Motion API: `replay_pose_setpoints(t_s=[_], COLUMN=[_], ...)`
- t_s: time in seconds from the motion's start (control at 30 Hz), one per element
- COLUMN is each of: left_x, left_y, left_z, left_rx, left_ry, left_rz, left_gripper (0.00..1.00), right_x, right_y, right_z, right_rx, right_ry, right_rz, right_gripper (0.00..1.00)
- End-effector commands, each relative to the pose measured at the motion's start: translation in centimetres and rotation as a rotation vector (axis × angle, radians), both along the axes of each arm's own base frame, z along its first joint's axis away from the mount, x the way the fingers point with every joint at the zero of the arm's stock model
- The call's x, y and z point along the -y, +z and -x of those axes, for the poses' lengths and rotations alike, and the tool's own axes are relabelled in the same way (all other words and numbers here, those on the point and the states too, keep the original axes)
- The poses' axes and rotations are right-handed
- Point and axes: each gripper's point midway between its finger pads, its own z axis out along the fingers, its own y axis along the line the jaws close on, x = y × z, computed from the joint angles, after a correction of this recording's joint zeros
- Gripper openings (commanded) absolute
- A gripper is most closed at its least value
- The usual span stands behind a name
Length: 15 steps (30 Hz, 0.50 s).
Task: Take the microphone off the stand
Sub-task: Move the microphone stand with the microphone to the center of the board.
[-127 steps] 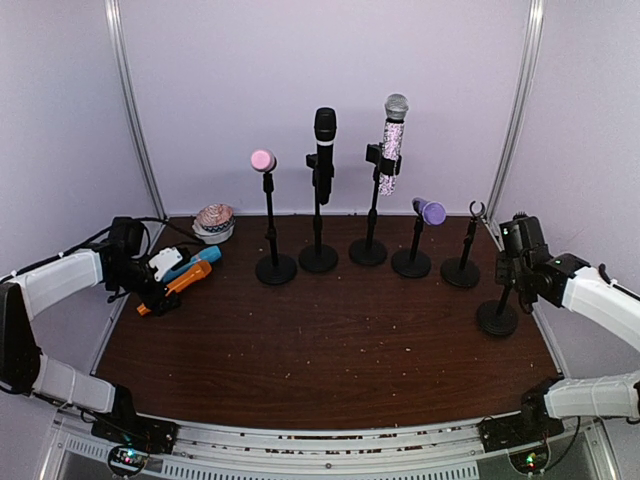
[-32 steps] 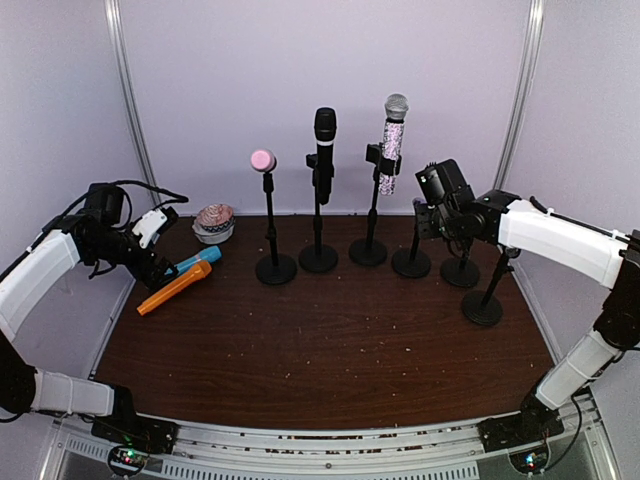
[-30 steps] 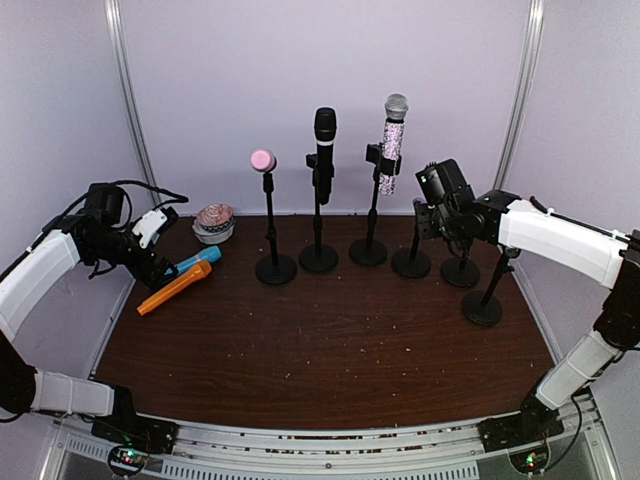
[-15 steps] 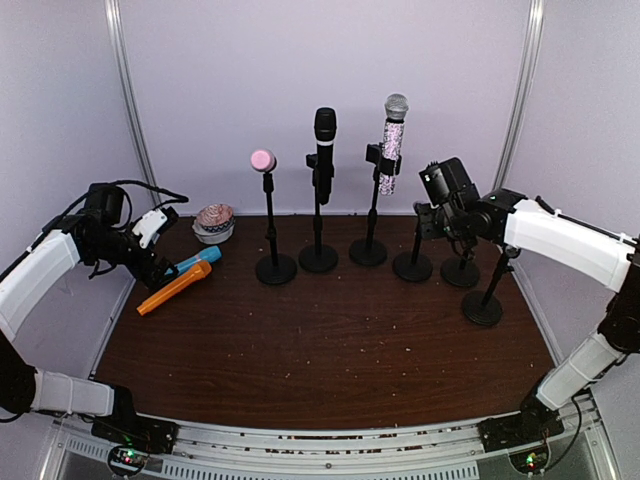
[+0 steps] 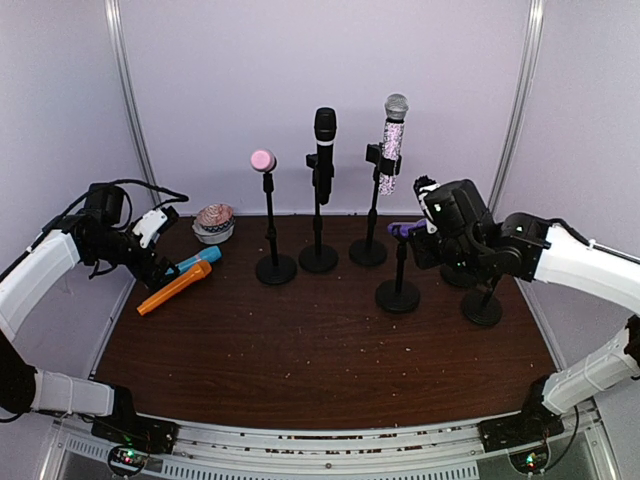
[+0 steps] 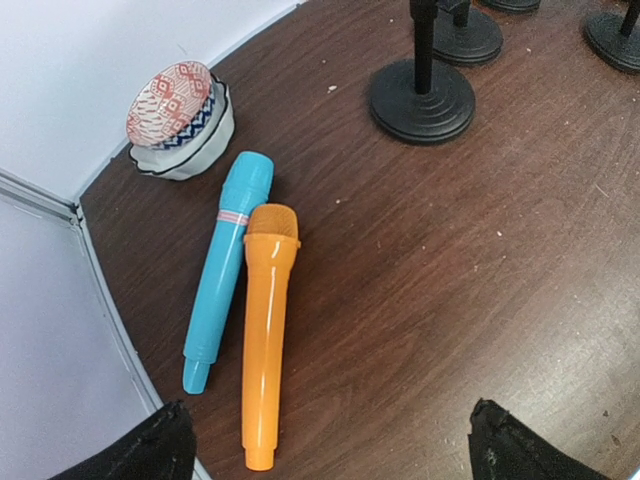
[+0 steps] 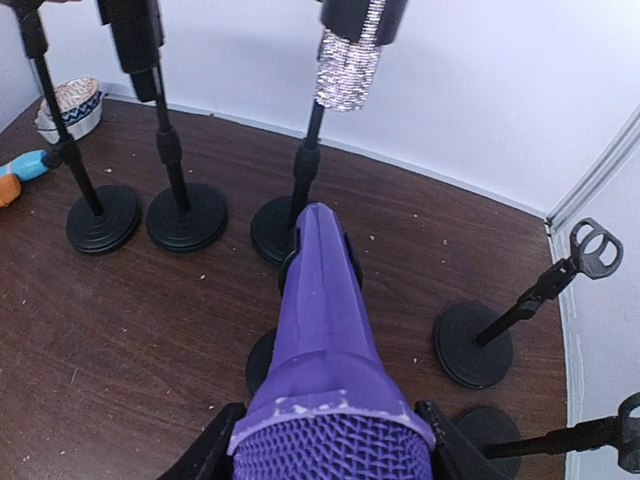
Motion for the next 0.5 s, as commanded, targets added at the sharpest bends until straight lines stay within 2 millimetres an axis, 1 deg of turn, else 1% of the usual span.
replay_pose_setpoints(t_s=[0.0, 0.2, 0.47], left_x=[0.3, 0.8, 1.6], left_y=[1.8, 2.4, 2.6], left_z=[-0.5, -0.3, 0.1], left_rx=[0.042, 0.052, 0.044], left_ry=[0.004, -0.007, -0.029], left_rz=[0.04, 0.071, 0.116], left_gripper=[0.98, 0.98, 0.95], right_x=[-4.7, -10.3, -17.5], right_y=[1.7, 2.9, 4.1], right_z=[1.9, 4.0, 5.9], right_rx=[0.064, 0.122, 0.166], right_ry=[0.13, 0.255, 0.362], right_rz=[-0.129, -0.165, -0.201], right_gripper=[0.0, 0.0, 0.0])
